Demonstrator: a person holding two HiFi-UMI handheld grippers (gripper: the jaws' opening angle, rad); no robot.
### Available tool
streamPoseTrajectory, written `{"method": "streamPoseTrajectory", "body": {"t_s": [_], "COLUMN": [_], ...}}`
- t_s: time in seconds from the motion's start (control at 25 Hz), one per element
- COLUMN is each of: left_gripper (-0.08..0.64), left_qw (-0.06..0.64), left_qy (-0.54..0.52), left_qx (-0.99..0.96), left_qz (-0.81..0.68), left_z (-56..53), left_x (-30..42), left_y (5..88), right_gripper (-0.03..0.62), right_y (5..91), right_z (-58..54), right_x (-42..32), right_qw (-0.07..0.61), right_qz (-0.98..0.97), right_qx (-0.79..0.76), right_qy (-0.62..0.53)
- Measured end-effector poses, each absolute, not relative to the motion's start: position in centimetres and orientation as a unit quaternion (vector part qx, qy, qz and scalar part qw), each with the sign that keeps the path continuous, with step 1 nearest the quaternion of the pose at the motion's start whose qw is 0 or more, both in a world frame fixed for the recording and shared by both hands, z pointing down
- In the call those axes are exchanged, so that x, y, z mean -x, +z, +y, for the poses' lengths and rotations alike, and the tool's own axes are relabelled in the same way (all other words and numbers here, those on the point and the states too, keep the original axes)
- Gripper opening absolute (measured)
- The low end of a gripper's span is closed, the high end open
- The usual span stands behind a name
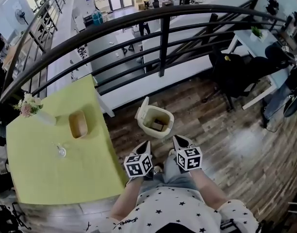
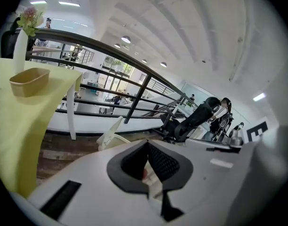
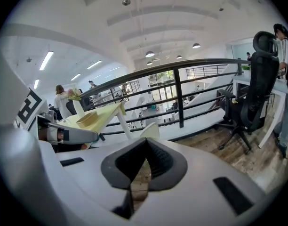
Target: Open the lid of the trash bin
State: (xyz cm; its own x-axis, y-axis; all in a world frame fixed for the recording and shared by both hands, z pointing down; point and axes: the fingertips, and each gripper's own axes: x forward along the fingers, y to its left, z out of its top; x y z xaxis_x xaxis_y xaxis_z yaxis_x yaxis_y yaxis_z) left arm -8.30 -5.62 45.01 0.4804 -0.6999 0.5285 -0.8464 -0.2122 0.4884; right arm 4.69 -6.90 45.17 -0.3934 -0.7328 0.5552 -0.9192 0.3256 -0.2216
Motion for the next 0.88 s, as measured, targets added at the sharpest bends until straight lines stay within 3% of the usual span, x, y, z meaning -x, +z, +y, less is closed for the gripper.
{"method": "streamPoseTrajectory", "body": {"t_s": [0.88], "left_gripper": [0.012], "left_qw": [0.346], "left_qy": [0.086], "left_qx": [-0.785], "left_qz": [-0.507], "left_z": [-3.8], "left_x": [9.7], "left_y": [39.2], "right_gripper": [-0.006], "right_y": [36.8], "right_z": [-5.2], "right_x": [-1.6], "right_qw": [0.134], "right_qz": [-0.837], "right_qx": [-0.491], "right_qy": [0.202]}}
